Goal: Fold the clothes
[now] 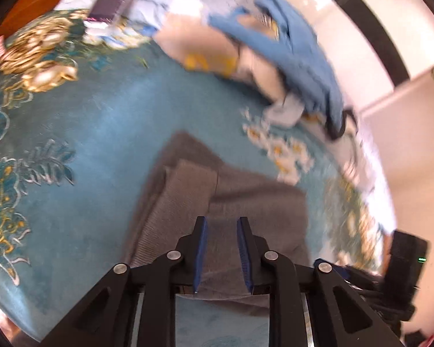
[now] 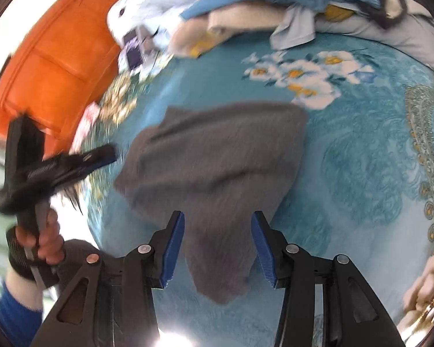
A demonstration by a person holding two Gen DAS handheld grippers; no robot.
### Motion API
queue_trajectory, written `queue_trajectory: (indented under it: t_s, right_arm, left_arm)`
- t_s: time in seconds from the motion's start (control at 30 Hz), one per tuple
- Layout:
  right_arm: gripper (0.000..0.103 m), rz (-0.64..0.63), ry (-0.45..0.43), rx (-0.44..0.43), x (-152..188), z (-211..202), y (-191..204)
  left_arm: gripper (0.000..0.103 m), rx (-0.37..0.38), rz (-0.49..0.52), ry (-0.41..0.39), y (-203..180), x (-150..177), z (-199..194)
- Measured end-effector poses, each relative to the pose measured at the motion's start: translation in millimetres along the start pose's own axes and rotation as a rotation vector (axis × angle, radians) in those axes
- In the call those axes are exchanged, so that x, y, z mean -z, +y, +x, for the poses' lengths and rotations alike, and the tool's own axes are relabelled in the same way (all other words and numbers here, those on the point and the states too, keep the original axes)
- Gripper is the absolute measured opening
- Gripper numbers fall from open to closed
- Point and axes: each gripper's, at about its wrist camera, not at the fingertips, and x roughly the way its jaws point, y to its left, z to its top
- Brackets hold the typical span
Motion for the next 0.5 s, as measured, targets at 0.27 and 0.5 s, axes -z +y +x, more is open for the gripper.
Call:
queue_trajectory:
  t_s: [0.27, 0.5]
  right_arm:
    - [0.05, 0.066, 0.036, -0.008, 17, 22, -14]
    - [0.05, 0.099, 0.04, -0.007, 18, 24, -16]
  left_arm:
    - [0.024, -0.014, -0.111, 0.08, 36, 13, 33]
    - [0.024, 0.039, -0.122, 0.041, 40, 8, 18]
